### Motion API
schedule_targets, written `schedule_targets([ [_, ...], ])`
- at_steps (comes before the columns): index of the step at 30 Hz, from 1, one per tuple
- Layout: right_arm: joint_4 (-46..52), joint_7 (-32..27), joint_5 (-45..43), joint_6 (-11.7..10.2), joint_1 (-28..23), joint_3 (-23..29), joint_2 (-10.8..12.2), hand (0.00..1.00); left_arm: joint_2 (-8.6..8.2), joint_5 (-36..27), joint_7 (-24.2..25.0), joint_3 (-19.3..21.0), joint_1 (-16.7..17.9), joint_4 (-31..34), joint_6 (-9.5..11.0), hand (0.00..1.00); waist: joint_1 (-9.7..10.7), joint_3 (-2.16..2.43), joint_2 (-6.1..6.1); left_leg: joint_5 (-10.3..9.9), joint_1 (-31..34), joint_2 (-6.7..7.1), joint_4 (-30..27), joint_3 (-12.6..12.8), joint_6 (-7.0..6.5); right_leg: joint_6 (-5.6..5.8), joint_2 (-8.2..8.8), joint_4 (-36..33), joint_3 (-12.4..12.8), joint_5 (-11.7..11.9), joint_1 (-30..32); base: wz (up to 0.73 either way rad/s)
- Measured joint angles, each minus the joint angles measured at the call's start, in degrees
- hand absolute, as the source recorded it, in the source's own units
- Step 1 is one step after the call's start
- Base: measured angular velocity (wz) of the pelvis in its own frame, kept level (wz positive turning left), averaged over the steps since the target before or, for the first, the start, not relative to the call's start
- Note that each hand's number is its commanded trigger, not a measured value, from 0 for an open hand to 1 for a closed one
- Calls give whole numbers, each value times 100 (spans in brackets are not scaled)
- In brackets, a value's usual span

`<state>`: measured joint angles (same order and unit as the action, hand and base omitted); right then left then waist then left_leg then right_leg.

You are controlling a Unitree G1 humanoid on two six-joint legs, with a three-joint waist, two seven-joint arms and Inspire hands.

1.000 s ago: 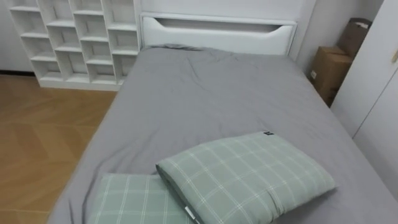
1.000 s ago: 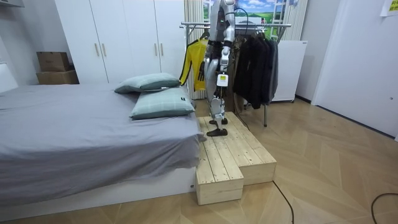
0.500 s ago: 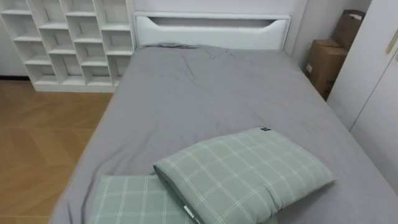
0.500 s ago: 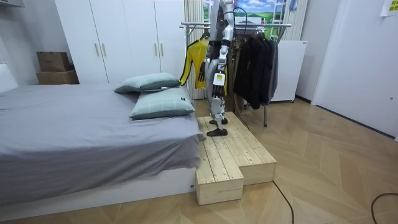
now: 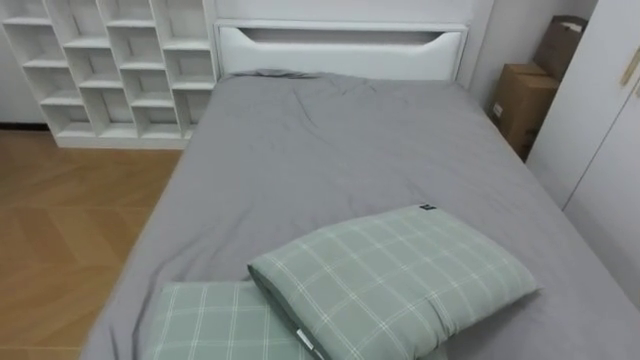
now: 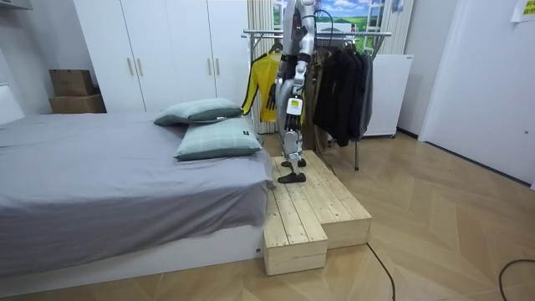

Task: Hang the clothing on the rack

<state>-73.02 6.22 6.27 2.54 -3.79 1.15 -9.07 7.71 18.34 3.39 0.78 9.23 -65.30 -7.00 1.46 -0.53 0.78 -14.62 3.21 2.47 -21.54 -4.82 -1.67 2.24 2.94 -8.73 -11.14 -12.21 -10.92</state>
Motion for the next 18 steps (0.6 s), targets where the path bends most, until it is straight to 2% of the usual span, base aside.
schedule_targets([
  [18, -9, -1, 293, 51, -11, -11, -2, 0, 30, -18, 186, -153, -20, 8, -18, 0, 33, 4, -19, 0, 17, 3, 17, -10, 0, 1, -3, 13, -14, -1, 7, 0],
])
